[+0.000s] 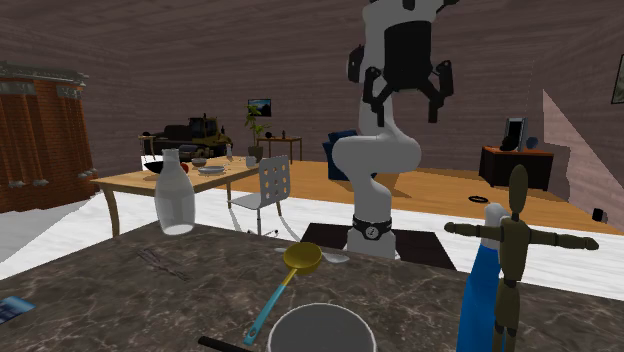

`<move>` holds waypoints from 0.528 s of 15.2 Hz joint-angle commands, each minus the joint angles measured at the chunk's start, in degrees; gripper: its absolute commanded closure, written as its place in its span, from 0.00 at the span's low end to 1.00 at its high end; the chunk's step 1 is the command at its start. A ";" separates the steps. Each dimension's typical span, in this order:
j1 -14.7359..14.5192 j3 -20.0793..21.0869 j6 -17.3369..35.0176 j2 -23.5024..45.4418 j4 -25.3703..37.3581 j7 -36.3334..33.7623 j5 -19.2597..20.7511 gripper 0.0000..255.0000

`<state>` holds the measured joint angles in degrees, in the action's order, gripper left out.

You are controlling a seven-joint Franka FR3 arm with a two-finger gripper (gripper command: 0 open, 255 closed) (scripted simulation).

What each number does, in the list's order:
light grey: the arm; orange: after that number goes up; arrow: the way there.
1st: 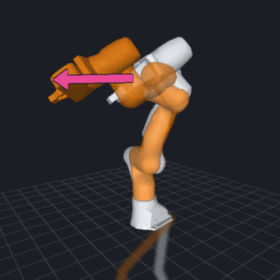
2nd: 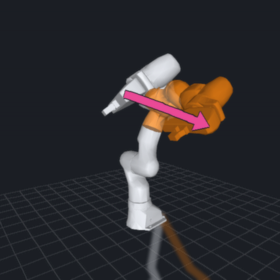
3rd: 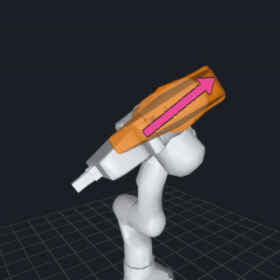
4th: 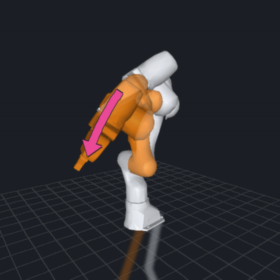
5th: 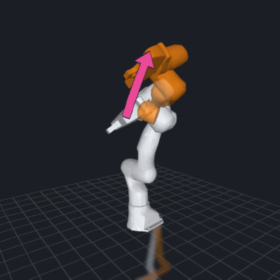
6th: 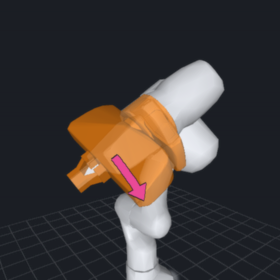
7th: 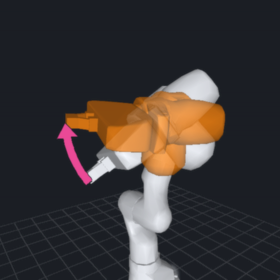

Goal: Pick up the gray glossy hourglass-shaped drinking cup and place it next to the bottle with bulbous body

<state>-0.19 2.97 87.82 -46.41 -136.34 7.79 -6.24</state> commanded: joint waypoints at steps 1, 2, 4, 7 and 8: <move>0.00 0.00 0.00 0.00 0.00 0.00 0.00 0.00; 0.24 -0.25 1.70 1.60 -0.04 0.55 0.48 0.00; 0.74 -0.74 5.03 4.96 0.13 1.59 1.39 0.00; 1.47 -1.44 9.82 10.32 0.95 3.01 2.65 0.00; 1.71 -1.67 11.35 12.18 1.37 3.44 3.05 0.00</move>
<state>1.19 1.72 97.78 -36.01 -135.51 10.56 -3.76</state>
